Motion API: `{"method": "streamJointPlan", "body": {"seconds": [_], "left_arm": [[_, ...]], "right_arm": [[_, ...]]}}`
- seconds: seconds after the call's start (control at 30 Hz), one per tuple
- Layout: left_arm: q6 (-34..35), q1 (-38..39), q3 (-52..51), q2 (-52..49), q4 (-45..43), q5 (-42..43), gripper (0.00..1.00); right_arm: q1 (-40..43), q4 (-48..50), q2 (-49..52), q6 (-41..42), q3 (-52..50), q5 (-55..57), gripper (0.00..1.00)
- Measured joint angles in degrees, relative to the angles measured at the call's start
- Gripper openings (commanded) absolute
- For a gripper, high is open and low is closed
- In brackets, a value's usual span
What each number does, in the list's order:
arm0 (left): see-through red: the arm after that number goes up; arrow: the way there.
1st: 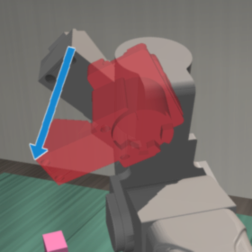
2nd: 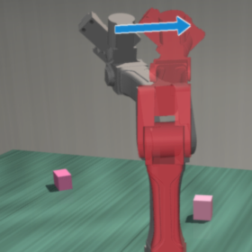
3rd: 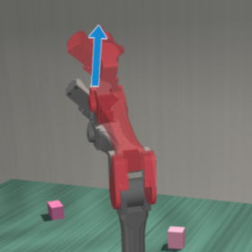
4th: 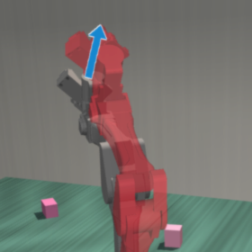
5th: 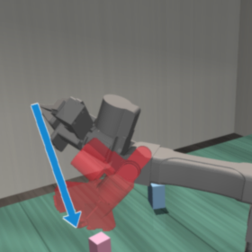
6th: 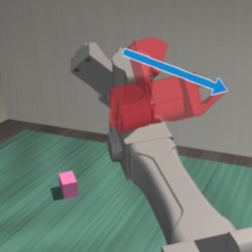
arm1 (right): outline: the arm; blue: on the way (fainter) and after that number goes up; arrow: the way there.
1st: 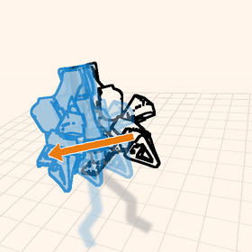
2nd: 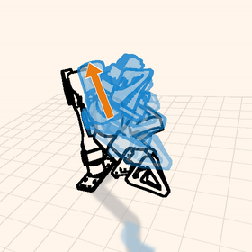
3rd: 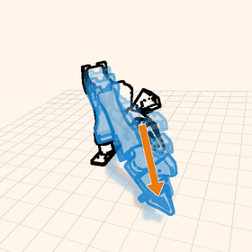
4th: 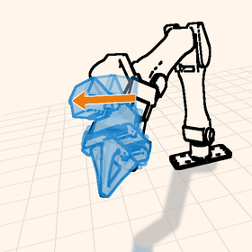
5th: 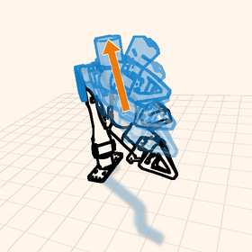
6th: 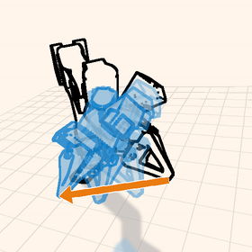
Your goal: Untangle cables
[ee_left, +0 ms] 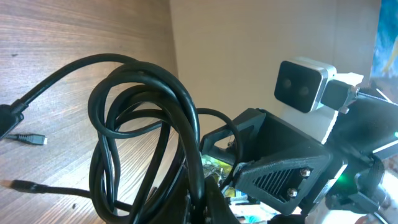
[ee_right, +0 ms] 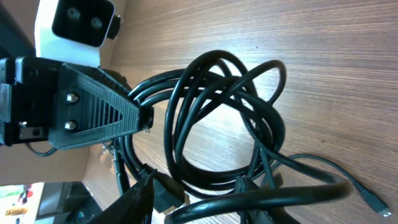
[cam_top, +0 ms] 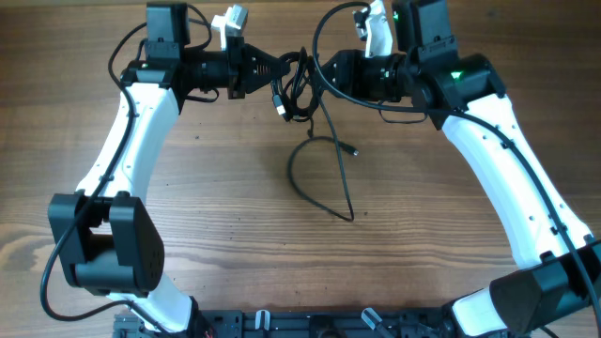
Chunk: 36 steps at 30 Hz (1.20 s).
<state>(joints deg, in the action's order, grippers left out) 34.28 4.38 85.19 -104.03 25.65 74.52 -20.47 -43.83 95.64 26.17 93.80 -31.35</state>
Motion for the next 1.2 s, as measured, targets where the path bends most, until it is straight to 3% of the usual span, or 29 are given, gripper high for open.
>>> {"method": "streamJointPlan", "body": {"seconds": [0.4, 0.8, 1.2], "left_arm": [[2.1, 0.0, 0.0, 0.0, 2.1, -5.8, 0.04], [3.0, 0.0, 0.0, 0.0, 4.0, -8.4, 0.04], [16.1, 0.0, 0.0, 0.0, 3.9, -8.6, 0.04]], "right_arm": [[0.0, -8.9, 0.0, -1.0, 0.0, 17.3, 0.51], [-1.1, 3.7, 0.0, -4.2, 0.0, 5.7, 0.49], [-3.9, 5.7, 6.4, 0.0, 0.0, 4.6, 0.46]]}}
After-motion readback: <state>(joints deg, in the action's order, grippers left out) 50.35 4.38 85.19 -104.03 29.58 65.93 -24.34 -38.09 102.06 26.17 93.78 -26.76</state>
